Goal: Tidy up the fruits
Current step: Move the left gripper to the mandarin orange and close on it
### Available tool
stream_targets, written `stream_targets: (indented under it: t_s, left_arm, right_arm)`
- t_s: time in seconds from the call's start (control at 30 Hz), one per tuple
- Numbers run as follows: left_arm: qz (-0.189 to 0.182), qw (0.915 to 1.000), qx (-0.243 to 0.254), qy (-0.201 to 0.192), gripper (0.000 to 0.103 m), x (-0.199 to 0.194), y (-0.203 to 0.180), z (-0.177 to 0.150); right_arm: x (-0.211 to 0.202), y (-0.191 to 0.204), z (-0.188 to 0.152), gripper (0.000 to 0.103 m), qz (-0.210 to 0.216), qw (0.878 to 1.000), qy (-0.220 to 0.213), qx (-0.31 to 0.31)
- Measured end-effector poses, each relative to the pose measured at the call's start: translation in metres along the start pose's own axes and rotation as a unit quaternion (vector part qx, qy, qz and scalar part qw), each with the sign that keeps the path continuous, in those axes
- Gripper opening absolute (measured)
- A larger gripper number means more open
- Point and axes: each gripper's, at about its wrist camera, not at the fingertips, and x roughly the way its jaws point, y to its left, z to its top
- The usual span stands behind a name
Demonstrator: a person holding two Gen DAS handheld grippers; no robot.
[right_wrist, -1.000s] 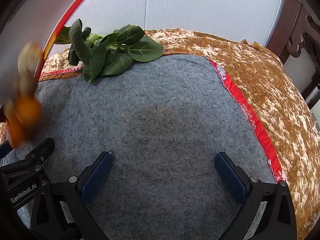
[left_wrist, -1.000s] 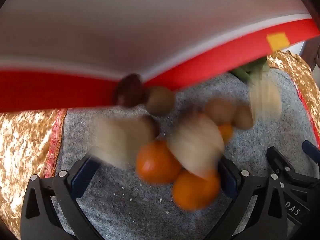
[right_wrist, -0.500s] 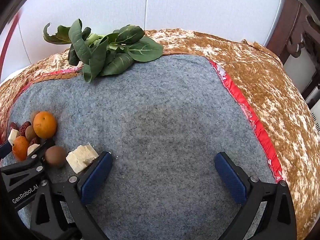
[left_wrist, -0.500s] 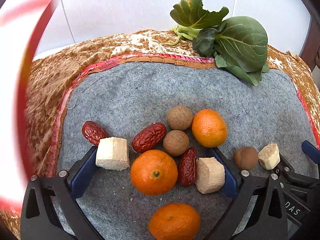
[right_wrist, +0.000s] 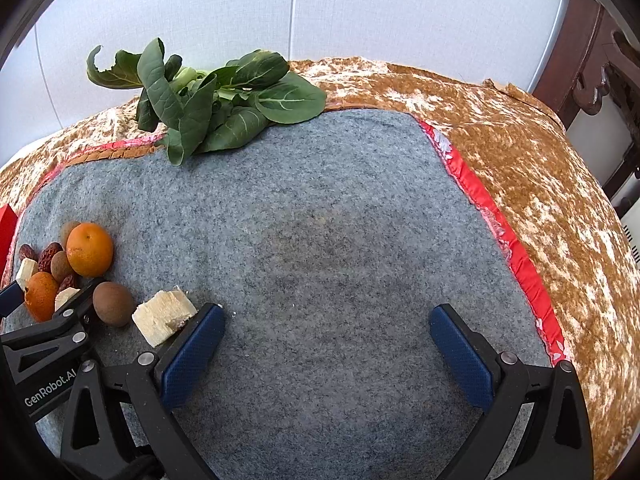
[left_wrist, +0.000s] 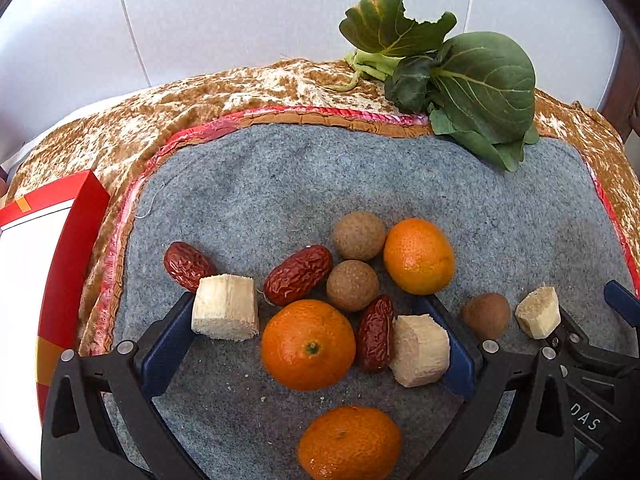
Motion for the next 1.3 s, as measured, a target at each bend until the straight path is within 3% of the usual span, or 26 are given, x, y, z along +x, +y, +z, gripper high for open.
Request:
stream_targets:
  t_s: [0.5,0.73,1.0,1.3]
  left_arm:
    - [0.001,1.0,-0.002,0.0,0.103,-0.003,0.002,0.0]
    - [-0.003,0.9998,0.016,0.012,0.103,-0.018,0.008,-0.004]
    - [0.022,0.9985,0.034,-0.037,0.103,-0.066,0.018,-0.009]
    - [0.067,0.9946,0.001,-0.079,0.103,-0.114,0.057,-0.008]
  right_arm:
    - [-0.002,0.0,-0.001,0.102,0.0,1.0,0.001,0.002]
    - [-0.007,-0.002,0.014,0.102,0.02,0.999,0.045,0.009]
    - [-0.048,-0.003,0.03,0.102,0.075,0.997,0.009,0.017]
    - [-0.08,0.028,0.043,0.102,0.123,0.992,-0.011,-0.006]
